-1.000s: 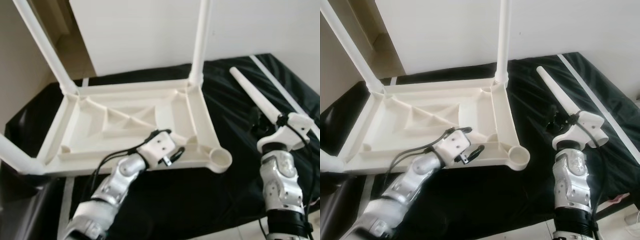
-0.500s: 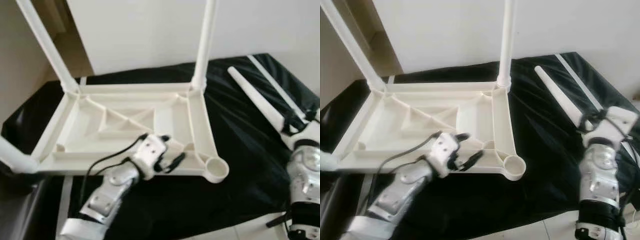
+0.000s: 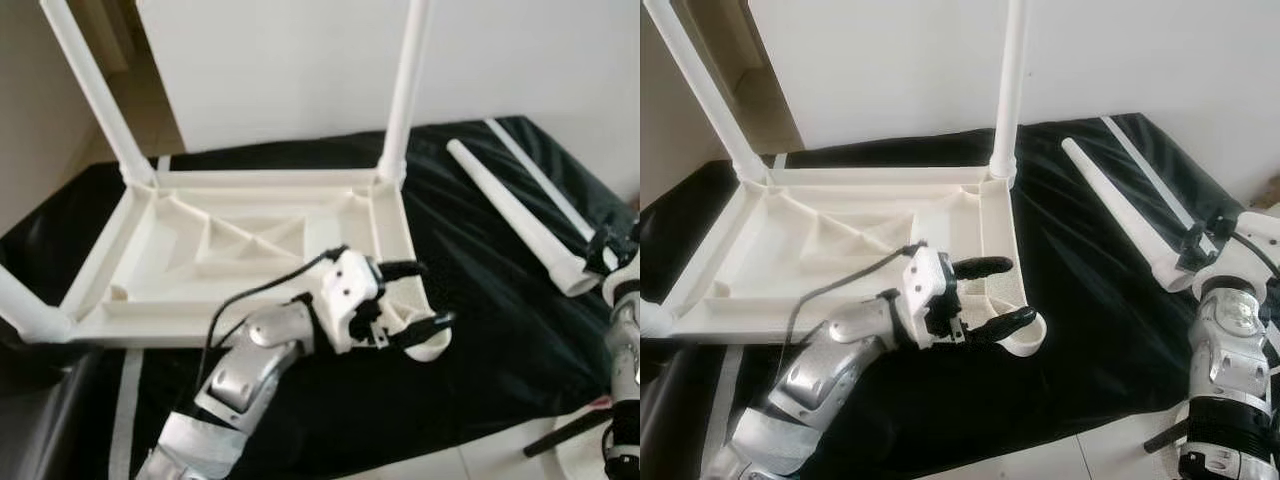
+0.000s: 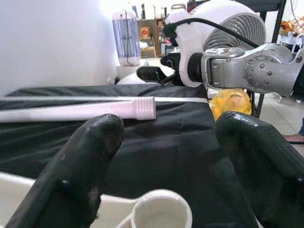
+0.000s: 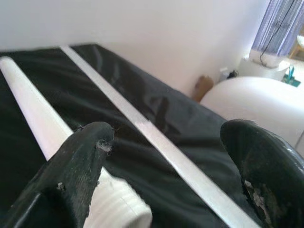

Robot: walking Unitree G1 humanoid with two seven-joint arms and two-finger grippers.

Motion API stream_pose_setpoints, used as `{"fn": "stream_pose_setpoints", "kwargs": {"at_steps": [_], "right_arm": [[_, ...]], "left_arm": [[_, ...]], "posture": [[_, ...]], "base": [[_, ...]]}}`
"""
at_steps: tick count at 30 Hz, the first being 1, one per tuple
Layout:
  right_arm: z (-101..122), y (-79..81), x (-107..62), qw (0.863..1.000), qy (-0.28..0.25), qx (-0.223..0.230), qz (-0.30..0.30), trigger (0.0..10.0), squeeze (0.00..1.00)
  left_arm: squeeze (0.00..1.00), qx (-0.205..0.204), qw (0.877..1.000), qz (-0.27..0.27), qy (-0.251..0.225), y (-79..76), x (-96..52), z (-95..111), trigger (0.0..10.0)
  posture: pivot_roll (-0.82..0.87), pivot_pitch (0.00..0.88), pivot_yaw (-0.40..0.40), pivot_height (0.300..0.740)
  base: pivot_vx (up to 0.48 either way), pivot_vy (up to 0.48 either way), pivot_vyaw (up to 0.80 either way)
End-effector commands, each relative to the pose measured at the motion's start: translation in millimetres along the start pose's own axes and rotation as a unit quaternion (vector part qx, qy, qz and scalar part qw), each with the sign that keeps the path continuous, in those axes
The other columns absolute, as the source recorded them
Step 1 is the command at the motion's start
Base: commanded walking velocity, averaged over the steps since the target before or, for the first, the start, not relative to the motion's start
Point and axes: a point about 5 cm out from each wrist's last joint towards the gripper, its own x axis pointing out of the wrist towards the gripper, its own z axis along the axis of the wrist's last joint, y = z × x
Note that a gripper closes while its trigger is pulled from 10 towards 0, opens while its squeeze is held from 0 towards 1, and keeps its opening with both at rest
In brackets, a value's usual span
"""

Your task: Building children table

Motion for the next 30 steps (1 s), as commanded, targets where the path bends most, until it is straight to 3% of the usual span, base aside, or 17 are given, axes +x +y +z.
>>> {"fn": "stream_pose_setpoints", "kwargs": {"at_steps": [1,15,22,30], "right_arm": [[-8,-3.2,0.4,1.000,0.025,-0.009,0.008,10.0,0.00],[-20,-9.1,1.9,0.997,0.063,-0.016,0.050,10.0,0.00],[-12,1.2,15.5,0.987,0.069,-0.028,0.145,10.0,0.00],[-12,11.8,18.7,0.975,0.075,-0.029,0.206,10.0,0.00]], "left_arm": [[0.00,-0.005,0.997,0.075,-0.008,9.7,0.6,7,10.0],[0.00,0.007,0.999,0.048,-0.007,5.7,0.3,15,10.0],[0.00,0.007,0.999,0.049,-0.005,4.7,-0.8,23,10.0],[0.00,0.001,0.998,0.057,-0.002,1.4,-2.9,25,10.0]], "posture": [[-0.13,0.000,-0.011,0.740],[-0.12,0.035,0.017,0.740],[-0.11,0.081,0.016,0.740],[-0.10,0.119,0.016,0.740]], "base": [[0.000,0.000,0.00],[0.000,0.000,0.00],[0.000,0.000,0.00],[0.000,0.000,0.00]]}}
